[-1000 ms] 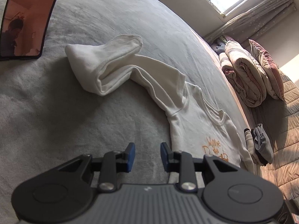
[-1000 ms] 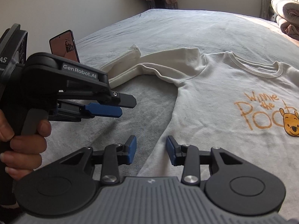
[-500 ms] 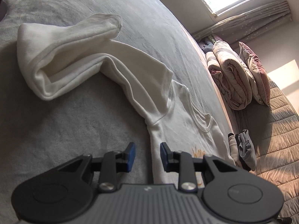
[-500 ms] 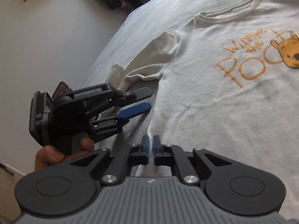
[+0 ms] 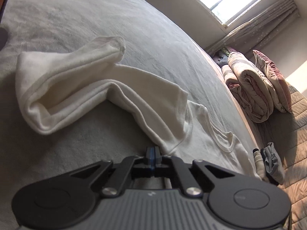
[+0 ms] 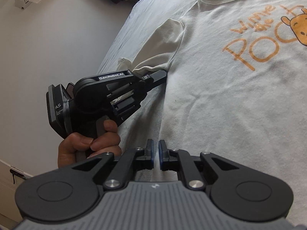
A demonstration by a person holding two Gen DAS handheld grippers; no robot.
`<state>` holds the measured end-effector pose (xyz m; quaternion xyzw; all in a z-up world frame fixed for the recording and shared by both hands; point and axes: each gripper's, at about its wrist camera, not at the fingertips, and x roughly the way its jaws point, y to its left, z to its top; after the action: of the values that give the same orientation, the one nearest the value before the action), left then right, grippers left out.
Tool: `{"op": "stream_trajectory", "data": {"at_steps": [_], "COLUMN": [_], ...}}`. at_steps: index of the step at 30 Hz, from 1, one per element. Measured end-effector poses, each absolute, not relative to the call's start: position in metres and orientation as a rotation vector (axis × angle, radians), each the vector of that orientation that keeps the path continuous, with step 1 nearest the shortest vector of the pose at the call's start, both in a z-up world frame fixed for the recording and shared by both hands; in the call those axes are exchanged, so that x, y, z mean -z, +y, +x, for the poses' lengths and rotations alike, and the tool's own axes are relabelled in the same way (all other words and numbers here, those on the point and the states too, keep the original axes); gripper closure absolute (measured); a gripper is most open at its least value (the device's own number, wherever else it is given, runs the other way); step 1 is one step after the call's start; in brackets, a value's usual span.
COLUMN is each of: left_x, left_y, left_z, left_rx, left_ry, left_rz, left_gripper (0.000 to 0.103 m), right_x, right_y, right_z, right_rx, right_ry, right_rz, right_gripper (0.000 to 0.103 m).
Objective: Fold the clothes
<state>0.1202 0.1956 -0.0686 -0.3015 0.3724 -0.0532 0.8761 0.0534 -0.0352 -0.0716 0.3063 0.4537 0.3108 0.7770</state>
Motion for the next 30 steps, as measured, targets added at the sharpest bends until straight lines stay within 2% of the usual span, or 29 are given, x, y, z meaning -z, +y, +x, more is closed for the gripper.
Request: {"op": "stream_trajectory", "data": {"at_steps": [9,10,11,12,14,16,17,18,19,24,26,30], "left_x": [0.075,0.076,0.077,0.079,0.082,0.085,0.087,0.088,0.090,0.095,0.096,0.091], "left_y": [0.217,0.215,0.214,0.212,0.209,0.208,0.208,0.208,0.207,0.207,0.207,0.207], "left_z": [0.126,0.126,0.126,0.127,0.127,0.127,0.128,0.129,0.130,0.136,0.137,0.137], "left_rx": [0.219,0.231,0.242,0.254,0.278,0.295,0.298,0.300,0.303,0.292,0.278,0.260], "left_ry": [0.857,0.866,0.876,0.885,0.882,0.862,0.856,0.850,0.844,0.833,0.840,0.838], "left_rz": [-0.762,-0.762,-0.761,-0.761,-0.761,-0.777,-0.792,-0.808,-0.823,-0.874,-0.888,-0.876], "left_gripper": [0.102,0.101,0.099,0.091,0.084,0.080,0.080,0.080,0.080,0.083,0.091,0.095], "right_x": [0.046,0.046,0.048,0.050,0.053,0.056,0.057,0.059,0.060,0.060,0.059,0.056], "right_y": [-0.001,0.001,0.002,0.002,0.002,0.005,0.008,0.009,0.010,0.020,0.021,-0.003], "right_z": [0.026,0.022,0.021,0.021,0.017,0.013,0.011,0.009,0.008,-0.002,-0.006,0.001], "right_rx": [-0.710,-0.705,-0.696,-0.688,-0.670,-0.641,-0.619,-0.599,-0.582,-0.523,-0.512,-0.536], "right_ry": [0.885,0.878,0.871,0.862,0.850,0.836,0.826,0.818,0.809,0.778,0.772,0.827], "right_rz": [0.345,0.310,0.282,0.264,0.225,0.173,0.132,0.101,0.077,-0.020,-0.021,0.180], "right_gripper": [0.087,0.083,0.068,0.063,0.063,0.071,0.080,0.094,0.100,0.101,0.100,0.101]}}
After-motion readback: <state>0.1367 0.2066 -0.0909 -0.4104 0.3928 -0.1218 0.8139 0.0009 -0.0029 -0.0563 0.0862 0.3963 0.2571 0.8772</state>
